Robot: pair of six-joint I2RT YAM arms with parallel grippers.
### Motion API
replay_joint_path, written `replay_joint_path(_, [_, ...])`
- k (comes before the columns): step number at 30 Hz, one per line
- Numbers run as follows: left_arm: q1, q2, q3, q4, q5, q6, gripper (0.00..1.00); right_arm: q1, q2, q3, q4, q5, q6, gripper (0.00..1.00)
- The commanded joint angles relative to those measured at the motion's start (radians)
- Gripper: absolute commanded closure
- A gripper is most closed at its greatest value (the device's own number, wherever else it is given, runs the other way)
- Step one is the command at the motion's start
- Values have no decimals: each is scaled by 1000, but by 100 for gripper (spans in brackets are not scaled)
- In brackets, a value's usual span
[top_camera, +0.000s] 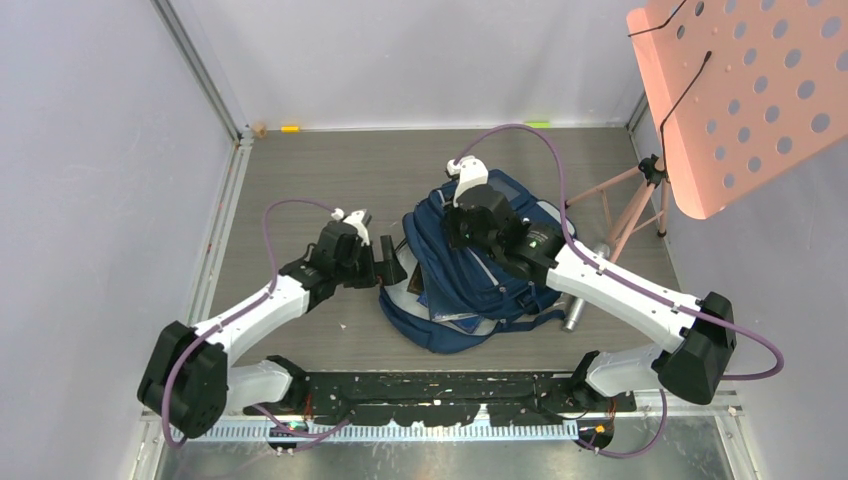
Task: Pack the student bag
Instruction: Place the book in the student bag.
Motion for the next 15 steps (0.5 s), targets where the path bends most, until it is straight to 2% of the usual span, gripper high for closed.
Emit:
replay_joint_path(1, [6, 52, -5, 176, 66, -18, 9, 6, -43, 21, 204, -31, -3, 100])
replay_joint_path(3, [6, 98, 3, 161, 33, 11, 27, 6, -41, 18, 206, -35, -3, 100])
replay_joint_path(5, [6, 145, 25, 123, 12, 41, 49, 6, -36, 15, 214, -42, -9, 100])
replay_joint_path(7, [6, 171, 27, 125, 3, 55, 59, 6, -31, 2, 245, -65, -20, 100])
replay_joint_path(10, [6, 160, -19, 199, 0, 32, 92, 5, -33, -68, 338, -93, -28, 100])
replay_joint_path(11, [6, 145, -29, 201, -11, 25, 100, 5, -26, -80, 385, -107, -31, 100])
replay_joint_path(15, [6, 23, -76, 175, -114, 18, 100, 4, 48, -79, 441, -140, -77, 100])
